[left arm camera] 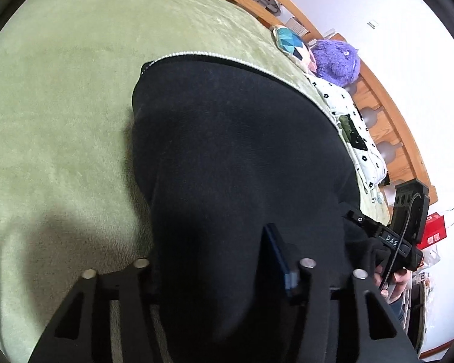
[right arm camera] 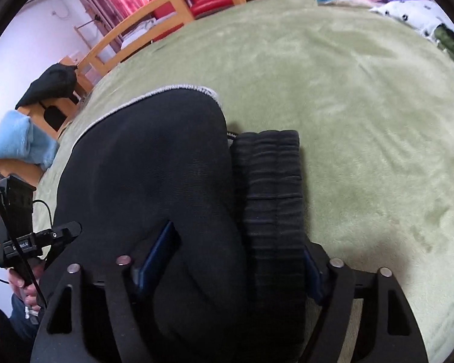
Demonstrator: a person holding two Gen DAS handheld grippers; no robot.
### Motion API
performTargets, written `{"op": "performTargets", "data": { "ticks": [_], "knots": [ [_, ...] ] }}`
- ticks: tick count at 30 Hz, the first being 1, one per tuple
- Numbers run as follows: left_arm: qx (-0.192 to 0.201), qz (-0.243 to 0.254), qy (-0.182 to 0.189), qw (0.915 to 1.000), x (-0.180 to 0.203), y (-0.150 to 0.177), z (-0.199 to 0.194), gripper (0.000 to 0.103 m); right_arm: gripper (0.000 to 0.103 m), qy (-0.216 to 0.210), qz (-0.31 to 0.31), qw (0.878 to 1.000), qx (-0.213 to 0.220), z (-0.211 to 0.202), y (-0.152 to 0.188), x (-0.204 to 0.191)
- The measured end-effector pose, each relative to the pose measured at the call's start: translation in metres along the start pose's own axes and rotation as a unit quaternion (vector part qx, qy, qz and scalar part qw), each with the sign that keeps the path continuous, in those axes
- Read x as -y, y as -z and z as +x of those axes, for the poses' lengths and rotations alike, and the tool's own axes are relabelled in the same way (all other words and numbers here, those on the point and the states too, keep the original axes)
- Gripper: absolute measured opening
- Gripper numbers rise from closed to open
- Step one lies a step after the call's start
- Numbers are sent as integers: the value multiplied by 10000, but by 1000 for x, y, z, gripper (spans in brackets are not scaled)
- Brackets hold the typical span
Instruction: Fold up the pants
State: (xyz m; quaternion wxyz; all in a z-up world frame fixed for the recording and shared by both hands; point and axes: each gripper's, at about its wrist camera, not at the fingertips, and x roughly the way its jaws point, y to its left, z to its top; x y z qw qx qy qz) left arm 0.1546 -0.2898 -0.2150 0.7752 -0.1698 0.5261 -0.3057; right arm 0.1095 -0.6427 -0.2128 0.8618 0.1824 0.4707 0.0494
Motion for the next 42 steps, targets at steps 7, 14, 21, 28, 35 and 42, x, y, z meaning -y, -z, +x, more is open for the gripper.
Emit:
{"op": "performTargets", "data": {
  "ticks": [7, 14, 21, 28, 35, 42],
  "knots": [
    [141, 231, 207, 9994, 16, 3, -25, 28, 30, 191, -123, 9991, 360, -34, 6, -25],
    [136, 182, 249, 9994, 4, 6, -66, 27, 23, 164, -52, 9981, 593, -60, 9, -66],
    [317, 204, -266, 9989, -35, 6, -134, 27, 21, -107, -205, 9981, 564, -49, 21, -141],
    [586, 28, -606, 9964, -98, 7, -195, 27, 21, -470, -303, 9971, 524, -20, 34, -223],
    [661, -61, -747, 9950, -146, -2, -236, 27, 21, -669, -455, 9957, 442, 7, 37, -293],
    [308, -123, -858, 9958, -177, -1, -215, 34, 23, -329, -645, 9967, 353, 31, 55, -321]
  ]
}}
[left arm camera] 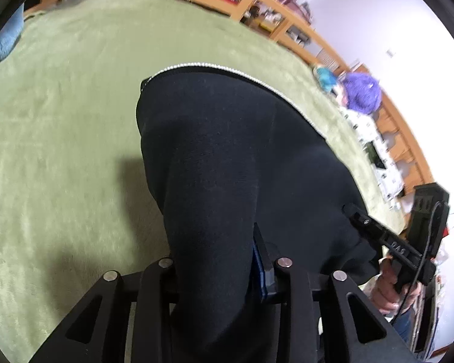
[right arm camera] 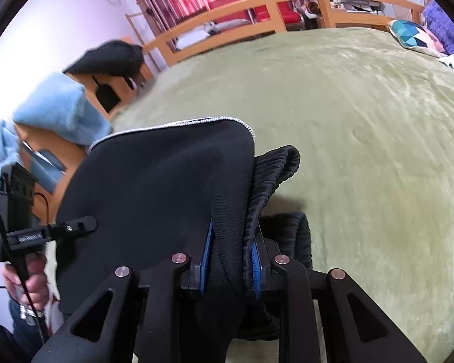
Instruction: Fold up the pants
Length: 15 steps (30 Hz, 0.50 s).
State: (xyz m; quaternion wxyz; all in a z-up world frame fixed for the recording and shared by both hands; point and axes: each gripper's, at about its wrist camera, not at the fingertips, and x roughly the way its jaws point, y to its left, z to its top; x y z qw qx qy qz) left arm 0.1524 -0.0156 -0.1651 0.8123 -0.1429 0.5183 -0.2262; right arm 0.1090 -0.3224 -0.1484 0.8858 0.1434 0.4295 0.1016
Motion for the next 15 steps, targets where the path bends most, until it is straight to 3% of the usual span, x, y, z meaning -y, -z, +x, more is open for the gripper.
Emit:
{"op": "performTargets", "data": {
  "ticks": [1, 3, 5, 11, 14, 15],
  "knots": [
    [-25, -5, -87, 10000, -4, 4, 5, 38, 25, 59, 6, 10000, -56, 5, 4, 2],
    [-47, 28, -408, 9992, -9, 13, 15, 60, 44, 213, 23, 9997, -141, 13, 12, 8],
    [4, -100, -435, 9990, -18, 22, 10, 62, 52, 421, -9, 9989, -198, 16, 18, 14],
    [353, -274, -409, 9982, -31, 47, -32, 67, 52, 782, -534, 9951, 290, -33, 22, -14],
    [636, -218, -125, 9977, -21, 55, -51, 67, 51, 516, -847, 9933, 587, -50, 28, -39],
    [713, -170, -35, 9973, -16, 56, -55, 67, 43, 404, -951, 9928, 611, -50, 31, -47]
  ]
}}
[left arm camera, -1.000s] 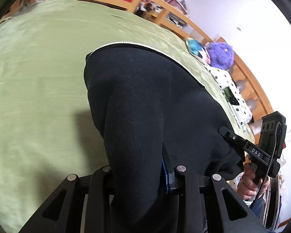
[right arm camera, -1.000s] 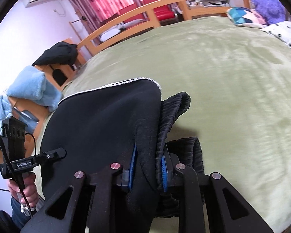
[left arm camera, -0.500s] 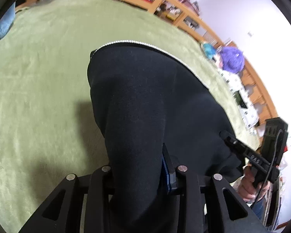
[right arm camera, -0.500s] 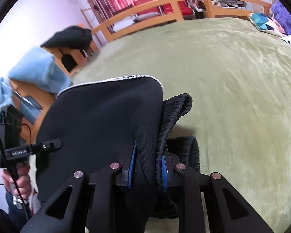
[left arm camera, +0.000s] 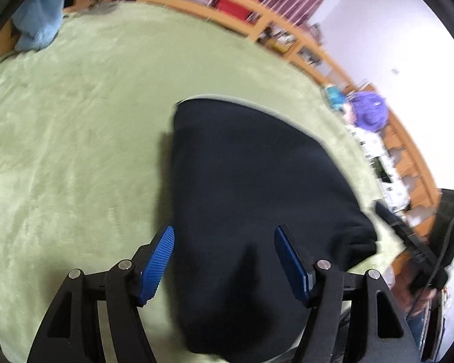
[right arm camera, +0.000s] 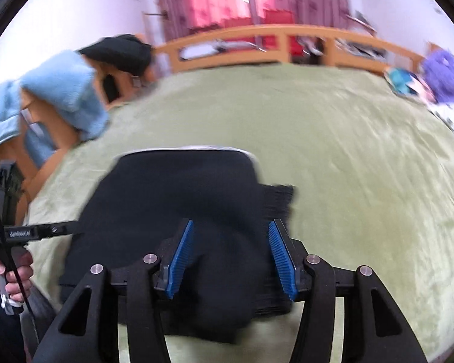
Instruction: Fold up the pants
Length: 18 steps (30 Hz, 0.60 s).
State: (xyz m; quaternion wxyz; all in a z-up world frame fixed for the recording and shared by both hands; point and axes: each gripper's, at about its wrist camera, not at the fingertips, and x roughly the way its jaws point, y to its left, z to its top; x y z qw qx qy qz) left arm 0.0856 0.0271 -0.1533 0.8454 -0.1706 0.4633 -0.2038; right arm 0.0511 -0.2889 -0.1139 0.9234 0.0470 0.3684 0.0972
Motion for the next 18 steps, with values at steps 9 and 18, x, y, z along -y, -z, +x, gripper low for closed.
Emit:
{"op": "performTargets", "data": {
  "ticks": [9, 18],
  "knots": [
    [-39, 725, -382, 9966, 42, 46, 24, 68, 7, -280, -606, 9956, -651, 29, 68, -19],
    [-170, 1352, -879, 9868, 63, 56, 19, 74, 5, -393, -218, 9963, -734, 15, 85, -10]
  ]
}}
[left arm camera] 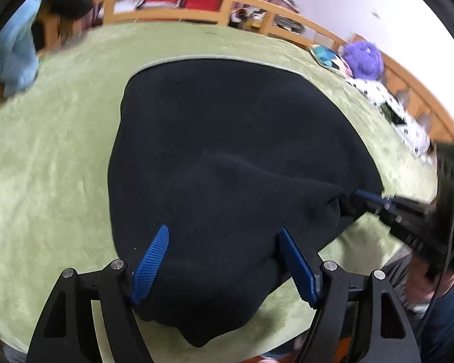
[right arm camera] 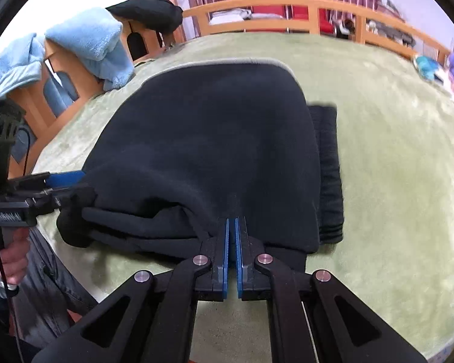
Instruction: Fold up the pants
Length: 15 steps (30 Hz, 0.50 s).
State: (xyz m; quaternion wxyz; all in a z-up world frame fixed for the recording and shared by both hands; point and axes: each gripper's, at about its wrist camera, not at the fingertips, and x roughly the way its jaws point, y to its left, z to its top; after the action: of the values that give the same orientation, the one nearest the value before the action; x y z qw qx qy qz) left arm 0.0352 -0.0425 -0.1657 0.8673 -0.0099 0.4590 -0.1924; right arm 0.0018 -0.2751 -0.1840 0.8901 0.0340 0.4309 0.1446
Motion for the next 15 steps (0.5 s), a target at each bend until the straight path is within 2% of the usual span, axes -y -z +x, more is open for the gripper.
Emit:
{"op": "performTargets", "data": {
  "ticks": [3, 5, 7, 9, 11, 15],
  "knots": [
    [129, -95, 295, 9994, -4, -10, -18, 74, 5, -154, -87, 9997, 183, -16, -6, 1],
    [376, -268, 476, 9978, -15, -23, -31, 74, 10, -199, -172, 9988, 422, -30, -20, 4],
    [529, -347, 390, 9972, -24, -39, -33, 74, 21, -194, -196, 9976, 640, -38, -35, 10],
    [592, -401, 202, 9972, -30, -58, -26, 74, 41, 52, -154, 9966, 810, -39, -60, 19],
    [635, -523, 39, 9966, -37, -77, -14, 74, 42, 194, -88, 9959, 884, -30, -84, 25],
    [580, -594, 66, 9965, -49, -111, 17, 74, 42, 253, -49, 9963, 818, 2, -124, 32]
  ]
}}
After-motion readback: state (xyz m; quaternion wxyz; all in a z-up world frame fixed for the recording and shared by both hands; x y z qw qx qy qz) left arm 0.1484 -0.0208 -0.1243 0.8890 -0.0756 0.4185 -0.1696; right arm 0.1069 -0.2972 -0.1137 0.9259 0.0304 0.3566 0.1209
